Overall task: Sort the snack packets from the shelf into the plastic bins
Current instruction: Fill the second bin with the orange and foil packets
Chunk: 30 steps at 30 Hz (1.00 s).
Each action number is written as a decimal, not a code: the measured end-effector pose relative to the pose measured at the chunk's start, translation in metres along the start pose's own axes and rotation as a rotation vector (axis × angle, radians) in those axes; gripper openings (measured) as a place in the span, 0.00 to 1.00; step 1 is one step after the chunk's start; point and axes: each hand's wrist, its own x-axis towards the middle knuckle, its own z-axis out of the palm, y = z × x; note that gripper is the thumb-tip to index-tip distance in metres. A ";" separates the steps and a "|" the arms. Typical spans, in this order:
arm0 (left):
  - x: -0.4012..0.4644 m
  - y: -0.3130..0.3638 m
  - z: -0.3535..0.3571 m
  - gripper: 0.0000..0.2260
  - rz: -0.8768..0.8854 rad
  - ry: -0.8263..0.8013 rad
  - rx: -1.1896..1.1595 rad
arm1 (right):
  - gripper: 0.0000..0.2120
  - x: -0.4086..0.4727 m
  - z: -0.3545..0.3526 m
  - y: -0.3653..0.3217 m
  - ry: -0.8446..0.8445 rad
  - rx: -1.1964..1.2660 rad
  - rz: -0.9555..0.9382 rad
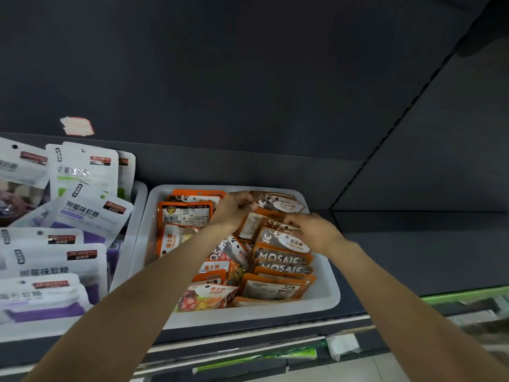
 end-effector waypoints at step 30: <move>-0.009 0.011 -0.026 0.02 0.100 0.169 0.127 | 0.15 0.017 -0.009 -0.015 0.216 0.304 -0.057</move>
